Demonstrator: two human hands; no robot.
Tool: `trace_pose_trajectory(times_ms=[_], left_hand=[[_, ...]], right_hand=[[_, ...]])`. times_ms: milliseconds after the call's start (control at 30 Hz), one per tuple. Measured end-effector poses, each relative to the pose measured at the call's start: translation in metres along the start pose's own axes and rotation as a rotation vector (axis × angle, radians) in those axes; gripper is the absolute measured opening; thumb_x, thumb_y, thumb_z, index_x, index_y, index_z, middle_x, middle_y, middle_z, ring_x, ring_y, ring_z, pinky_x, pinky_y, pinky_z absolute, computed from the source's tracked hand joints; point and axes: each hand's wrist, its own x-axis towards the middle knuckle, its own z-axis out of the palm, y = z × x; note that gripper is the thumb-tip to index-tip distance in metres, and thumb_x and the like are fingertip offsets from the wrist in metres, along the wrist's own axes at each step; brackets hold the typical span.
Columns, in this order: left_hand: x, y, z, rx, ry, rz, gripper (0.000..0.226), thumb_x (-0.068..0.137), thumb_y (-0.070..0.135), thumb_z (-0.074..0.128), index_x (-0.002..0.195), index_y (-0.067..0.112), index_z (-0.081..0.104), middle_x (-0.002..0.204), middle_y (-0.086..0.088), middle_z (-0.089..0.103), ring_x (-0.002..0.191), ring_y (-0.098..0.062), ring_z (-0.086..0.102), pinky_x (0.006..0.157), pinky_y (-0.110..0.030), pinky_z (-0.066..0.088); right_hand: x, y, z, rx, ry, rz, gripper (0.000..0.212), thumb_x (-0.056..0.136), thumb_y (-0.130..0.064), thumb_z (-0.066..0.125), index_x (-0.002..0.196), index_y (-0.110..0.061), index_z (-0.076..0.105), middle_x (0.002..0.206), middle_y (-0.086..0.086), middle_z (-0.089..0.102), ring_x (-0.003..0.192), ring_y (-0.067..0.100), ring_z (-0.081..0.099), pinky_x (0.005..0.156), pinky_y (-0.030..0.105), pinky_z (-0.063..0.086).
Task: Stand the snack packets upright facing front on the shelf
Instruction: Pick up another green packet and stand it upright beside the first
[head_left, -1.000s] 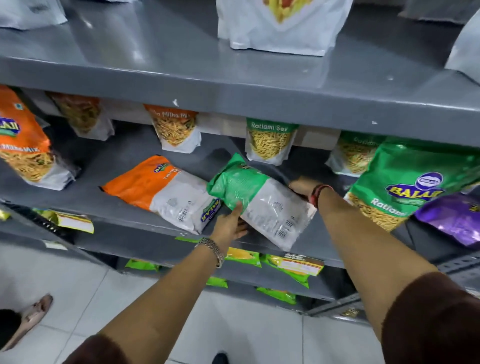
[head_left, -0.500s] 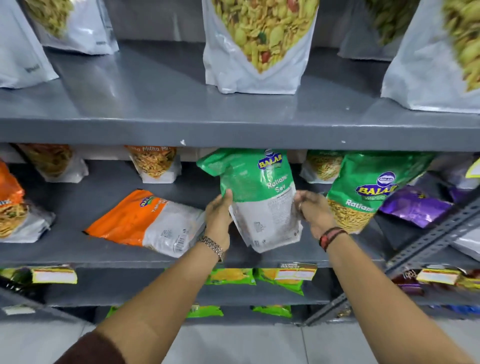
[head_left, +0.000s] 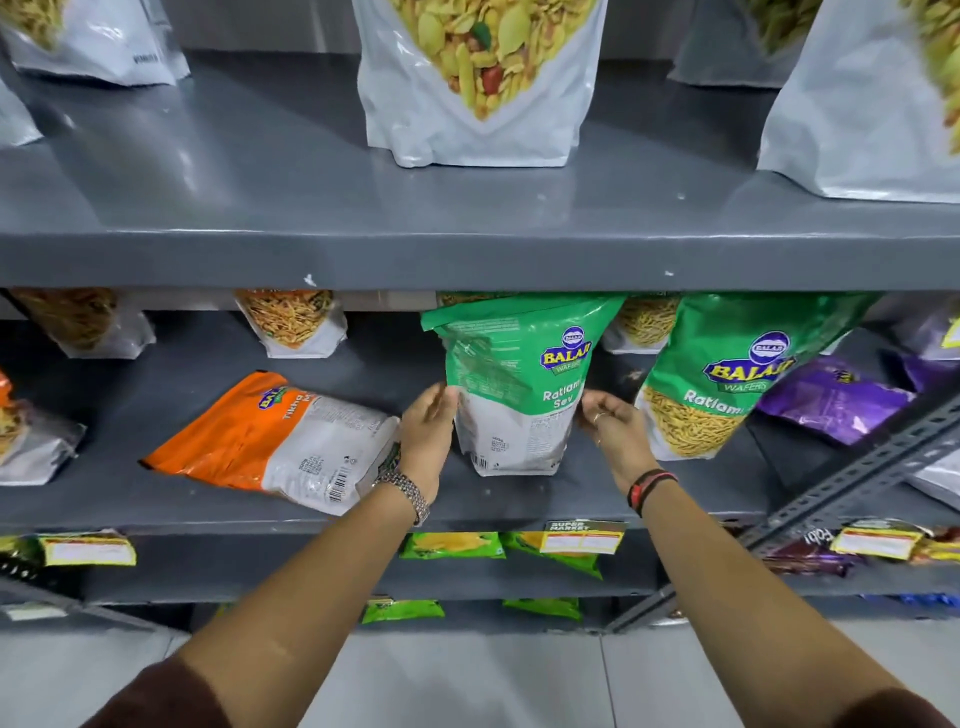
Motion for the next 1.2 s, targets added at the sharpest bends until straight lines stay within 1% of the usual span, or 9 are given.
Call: trace_pose_trajectory(times_ms=[100, 233, 467, 567, 700, 833, 900, 1067, 1200], left_hand=[[-0.019, -0.018, -0.003, 0.065, -0.006, -0.196, 0.046, 0.091, 0.023, 0.052, 0.133, 0.005, 0.045, 0.137, -0.012, 0.050, 0.125, -0.025, 0.050, 0.108, -0.040, 0.039], [-0.042, -0.030, 0.004, 0.049, -0.235, -0.245, 0.026, 0.093, 0.028, 0.047, 0.117, 0.018, 0.047, 0.129, -0.005, 0.048, 0.114, -0.016, 0.048, 0.090, -0.032, 0.042], [-0.010, -0.015, 0.030, 0.006, -0.210, -0.205, 0.022, 0.096, 0.025, 0.037, 0.098, 0.020, 0.058, 0.102, -0.001, 0.058, 0.086, -0.010, 0.055, 0.070, -0.022, 0.045], [0.009, -0.014, 0.040, -0.024, -0.235, -0.205, 0.035, 0.095, 0.026, 0.042, 0.117, 0.005, 0.059, 0.112, -0.007, 0.063, 0.099, -0.021, 0.061, 0.085, -0.030, 0.049], [0.016, -0.026, 0.045, -0.002, -0.120, -0.152, 0.032, 0.094, 0.015, 0.046, 0.115, -0.006, 0.059, 0.124, -0.024, 0.060, 0.113, -0.032, 0.058, 0.098, -0.042, 0.045], [-0.012, -0.046, 0.036, -0.041, 0.049, -0.027, 0.032, 0.093, 0.001, 0.041, 0.123, -0.003, 0.054, 0.133, -0.022, 0.054, 0.120, -0.031, 0.053, 0.108, -0.046, 0.038], [-0.039, -0.059, 0.031, -0.040, 0.061, 0.016, 0.034, 0.094, 0.001, 0.039, 0.126, 0.001, 0.051, 0.136, -0.018, 0.052, 0.121, -0.027, 0.051, 0.110, -0.043, 0.036], [-0.092, -0.071, 0.042, -0.018, -0.035, 0.031, 0.039, 0.096, 0.016, 0.041, 0.134, 0.010, 0.043, 0.143, -0.006, 0.046, 0.121, -0.010, 0.045, 0.100, -0.017, 0.032], [-0.097, -0.059, 0.061, -0.016, -0.120, -0.033, 0.054, 0.097, 0.037, 0.031, 0.148, 0.021, 0.022, 0.156, 0.006, 0.023, 0.143, -0.012, 0.024, 0.119, -0.031, 0.017]], right_hand=[[-0.003, 0.000, -0.004, 0.022, -0.013, 0.119, 0.040, 0.096, -0.030, 0.043, 0.111, 0.002, 0.061, 0.102, 0.011, 0.066, 0.089, 0.022, 0.062, 0.080, 0.026, 0.052], [-0.012, 0.002, -0.003, 0.029, 0.005, 0.159, 0.055, 0.098, -0.039, 0.031, 0.111, 0.007, 0.060, 0.104, 0.017, 0.063, 0.099, 0.029, 0.061, 0.093, 0.037, 0.049], [-0.049, 0.024, -0.005, 0.004, 0.050, 0.186, 0.062, 0.096, -0.046, 0.028, 0.069, -0.005, 0.066, 0.062, 0.007, 0.068, 0.059, 0.016, 0.065, 0.051, 0.016, 0.055], [-0.064, 0.035, 0.008, -0.033, -0.068, 0.134, 0.062, 0.098, -0.043, 0.024, 0.078, -0.005, 0.069, 0.075, 0.015, 0.071, 0.066, 0.017, 0.068, 0.064, 0.020, 0.055], [-0.072, 0.041, 0.014, -0.130, -0.215, 0.081, 0.058, 0.098, -0.043, 0.023, 0.078, -0.017, 0.070, 0.088, 0.009, 0.073, 0.082, 0.015, 0.070, 0.071, 0.019, 0.051], [-0.063, 0.031, -0.007, -0.131, 0.047, 0.046, 0.058, 0.096, -0.047, 0.027, 0.069, -0.017, 0.069, 0.074, 0.011, 0.071, 0.067, 0.017, 0.067, 0.059, 0.022, 0.052], [-0.049, 0.022, -0.018, -0.072, 0.128, 0.059, 0.053, 0.095, -0.048, 0.029, 0.073, -0.018, 0.067, 0.082, 0.012, 0.069, 0.076, 0.024, 0.066, 0.070, 0.035, 0.056], [-0.008, -0.009, -0.011, -0.041, -0.023, 0.199, 0.071, 0.092, -0.060, 0.016, 0.131, -0.013, 0.052, 0.133, 0.010, 0.057, 0.125, 0.028, 0.052, 0.111, 0.047, 0.036], [0.000, -0.025, 0.006, -0.015, -0.154, 0.214, 0.074, 0.090, -0.063, 0.009, 0.140, -0.019, 0.042, 0.147, 0.009, 0.044, 0.136, 0.025, 0.040, 0.118, 0.046, 0.023]])
